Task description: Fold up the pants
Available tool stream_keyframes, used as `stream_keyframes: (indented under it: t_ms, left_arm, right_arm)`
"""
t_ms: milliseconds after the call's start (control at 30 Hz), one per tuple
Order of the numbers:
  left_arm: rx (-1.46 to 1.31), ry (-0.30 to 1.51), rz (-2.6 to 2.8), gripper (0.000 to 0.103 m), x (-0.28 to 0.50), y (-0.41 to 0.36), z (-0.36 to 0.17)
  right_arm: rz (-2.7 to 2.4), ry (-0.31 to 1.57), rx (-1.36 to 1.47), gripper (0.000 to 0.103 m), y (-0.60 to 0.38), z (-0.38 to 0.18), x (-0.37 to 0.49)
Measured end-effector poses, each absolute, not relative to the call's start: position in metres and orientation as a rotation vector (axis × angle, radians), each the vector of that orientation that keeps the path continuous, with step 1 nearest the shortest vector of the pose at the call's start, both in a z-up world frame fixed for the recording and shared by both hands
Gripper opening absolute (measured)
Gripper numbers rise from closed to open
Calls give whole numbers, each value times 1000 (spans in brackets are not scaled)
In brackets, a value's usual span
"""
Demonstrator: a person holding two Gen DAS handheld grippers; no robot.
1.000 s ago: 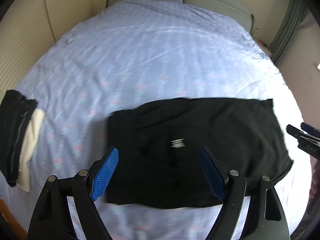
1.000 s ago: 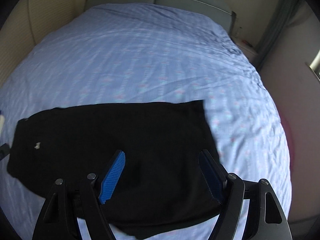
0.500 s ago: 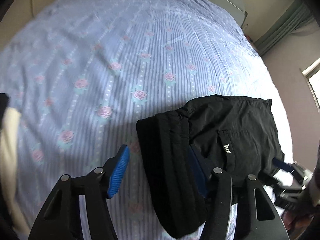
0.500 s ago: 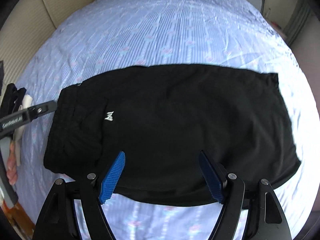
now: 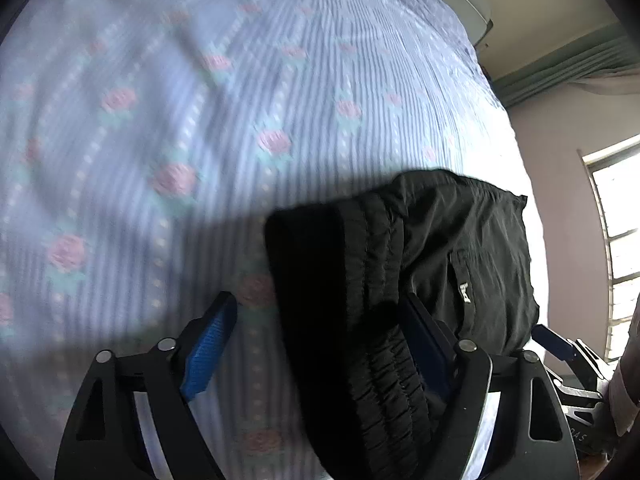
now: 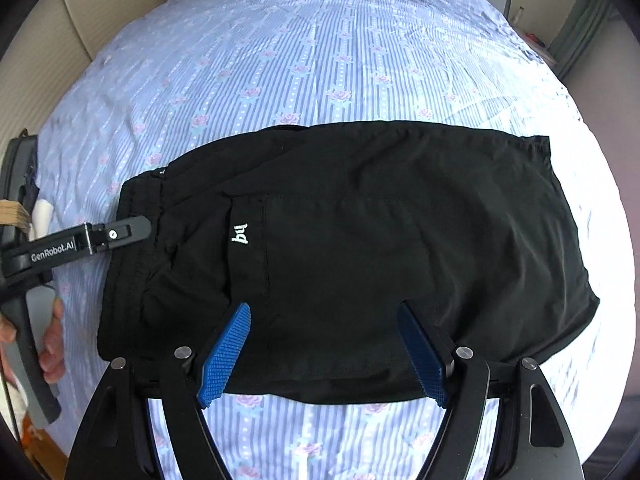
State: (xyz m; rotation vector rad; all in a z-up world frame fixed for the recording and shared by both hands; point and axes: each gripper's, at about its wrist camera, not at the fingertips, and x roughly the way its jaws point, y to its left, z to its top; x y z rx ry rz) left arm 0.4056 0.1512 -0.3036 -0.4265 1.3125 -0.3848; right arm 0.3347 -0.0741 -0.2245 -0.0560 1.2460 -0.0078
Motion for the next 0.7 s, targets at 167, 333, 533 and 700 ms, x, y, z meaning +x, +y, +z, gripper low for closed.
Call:
stream_keyframes:
  t_ms: [167,333,533,700]
  left_arm:
    - [-612,1362,-572,80,401,138,-309]
    - [-569,1343,-570,49,392,139,-308]
    - [-632,1410,-500,40,400,140,-315]
    - [-579,1439,-459,20,402,128,-284]
  right_arm:
    - [-16,1259,-30,76,-71,-221,332]
    - [-14,1267,-40,76,-65,-220,326]
    - [-41,1256,-51,76,-62,-215,321]
    - [-69,1228,5,76,-73,-197,313]
